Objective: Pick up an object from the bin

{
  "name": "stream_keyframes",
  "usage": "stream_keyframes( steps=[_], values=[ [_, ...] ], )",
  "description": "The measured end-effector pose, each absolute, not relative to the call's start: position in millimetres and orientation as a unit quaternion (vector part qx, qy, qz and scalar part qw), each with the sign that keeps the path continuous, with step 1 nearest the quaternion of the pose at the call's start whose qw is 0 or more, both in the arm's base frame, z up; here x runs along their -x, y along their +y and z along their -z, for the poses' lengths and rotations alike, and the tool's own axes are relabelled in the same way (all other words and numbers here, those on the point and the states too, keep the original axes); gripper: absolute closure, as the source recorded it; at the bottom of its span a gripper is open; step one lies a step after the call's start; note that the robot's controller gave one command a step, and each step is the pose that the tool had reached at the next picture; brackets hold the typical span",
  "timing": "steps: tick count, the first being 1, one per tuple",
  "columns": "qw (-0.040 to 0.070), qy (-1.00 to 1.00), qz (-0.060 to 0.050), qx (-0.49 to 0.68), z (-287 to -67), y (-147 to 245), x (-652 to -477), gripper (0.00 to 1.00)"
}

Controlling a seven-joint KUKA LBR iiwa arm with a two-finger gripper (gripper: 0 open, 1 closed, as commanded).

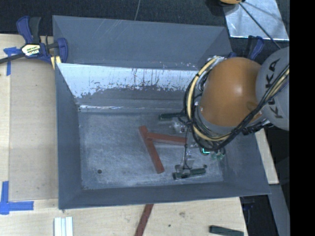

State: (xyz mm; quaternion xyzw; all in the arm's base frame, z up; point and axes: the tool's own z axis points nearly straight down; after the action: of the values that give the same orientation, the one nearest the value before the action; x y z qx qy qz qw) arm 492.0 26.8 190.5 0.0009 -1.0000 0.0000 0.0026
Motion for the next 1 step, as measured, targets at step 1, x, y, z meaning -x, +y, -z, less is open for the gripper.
stream_keyframes(
  steps=[1],
  values=[
    [-0.001,-1.0,0.0,-0.001,-194.2,26.8,-493.8,0.0]
  ],
)
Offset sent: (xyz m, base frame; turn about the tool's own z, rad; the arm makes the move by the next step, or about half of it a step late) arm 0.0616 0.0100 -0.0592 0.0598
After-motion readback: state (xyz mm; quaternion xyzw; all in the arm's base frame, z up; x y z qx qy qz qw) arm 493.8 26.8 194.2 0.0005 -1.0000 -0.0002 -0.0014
